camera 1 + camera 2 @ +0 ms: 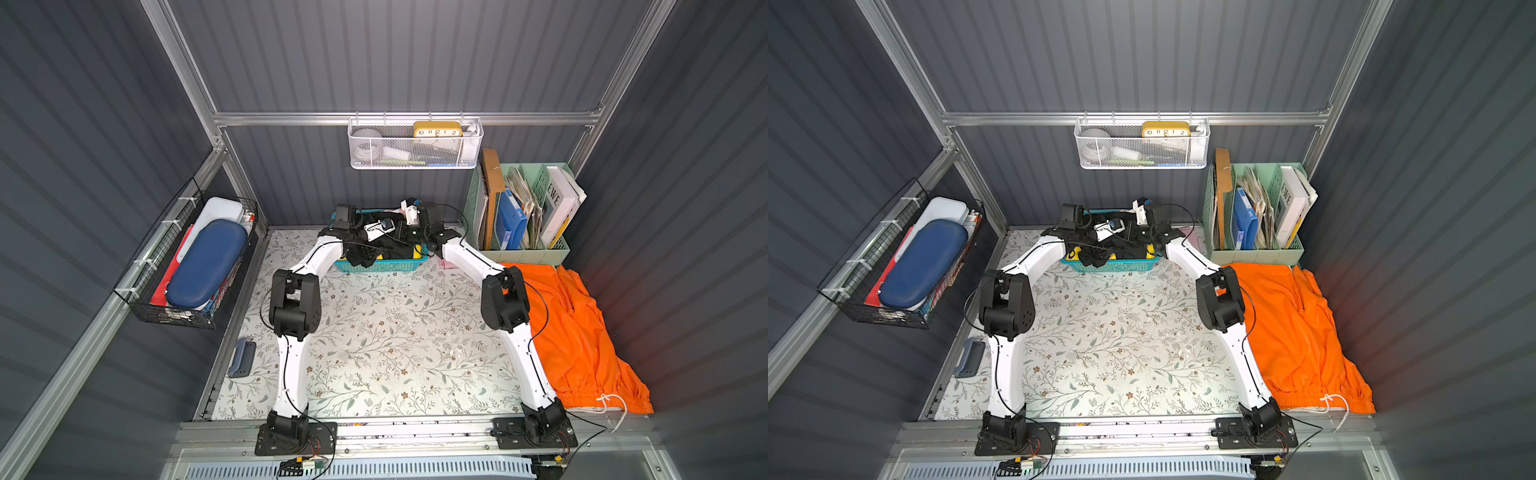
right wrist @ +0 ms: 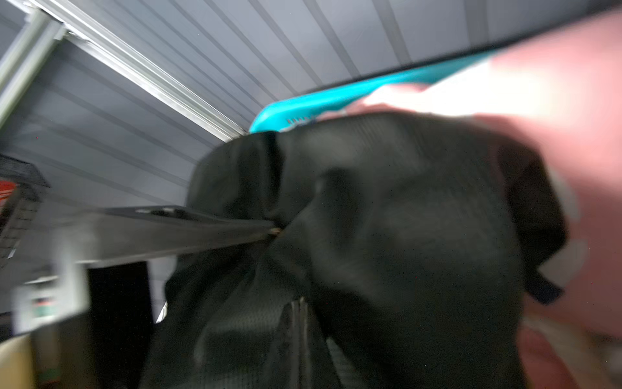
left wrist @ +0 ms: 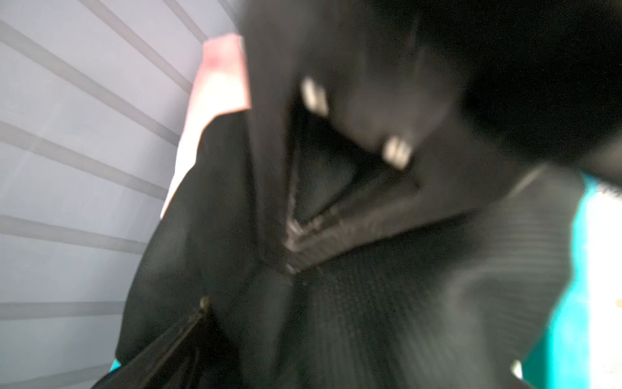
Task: Roll up the shorts
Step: Place the shorts in the bin.
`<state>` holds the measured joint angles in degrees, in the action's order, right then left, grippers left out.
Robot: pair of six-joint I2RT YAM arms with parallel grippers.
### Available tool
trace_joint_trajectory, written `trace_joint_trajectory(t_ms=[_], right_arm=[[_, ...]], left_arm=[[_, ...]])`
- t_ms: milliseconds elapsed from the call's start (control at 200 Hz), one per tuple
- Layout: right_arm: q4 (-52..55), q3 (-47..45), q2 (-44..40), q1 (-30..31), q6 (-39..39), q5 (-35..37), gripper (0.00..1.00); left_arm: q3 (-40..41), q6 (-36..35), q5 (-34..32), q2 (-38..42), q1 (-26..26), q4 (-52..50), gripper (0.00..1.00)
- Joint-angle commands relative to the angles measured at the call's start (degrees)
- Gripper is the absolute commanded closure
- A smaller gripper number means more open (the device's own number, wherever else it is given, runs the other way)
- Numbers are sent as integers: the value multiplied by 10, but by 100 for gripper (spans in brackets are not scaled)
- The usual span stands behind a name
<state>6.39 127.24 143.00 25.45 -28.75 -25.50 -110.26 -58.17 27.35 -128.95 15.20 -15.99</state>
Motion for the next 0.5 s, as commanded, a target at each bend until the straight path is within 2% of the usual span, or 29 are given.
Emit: trace_joint_trajectory(t_ms=[0, 280, 495], right_arm=[[82, 22, 24, 3, -9, 17, 100], [170, 56, 48, 5, 17, 51, 100], [175, 61, 45, 5, 32, 50, 100]], left_arm=[[-25, 40, 64, 31, -12, -17, 0], [-33, 135, 174, 71, -54, 49, 0], [25, 268, 277, 143, -86, 202, 0]])
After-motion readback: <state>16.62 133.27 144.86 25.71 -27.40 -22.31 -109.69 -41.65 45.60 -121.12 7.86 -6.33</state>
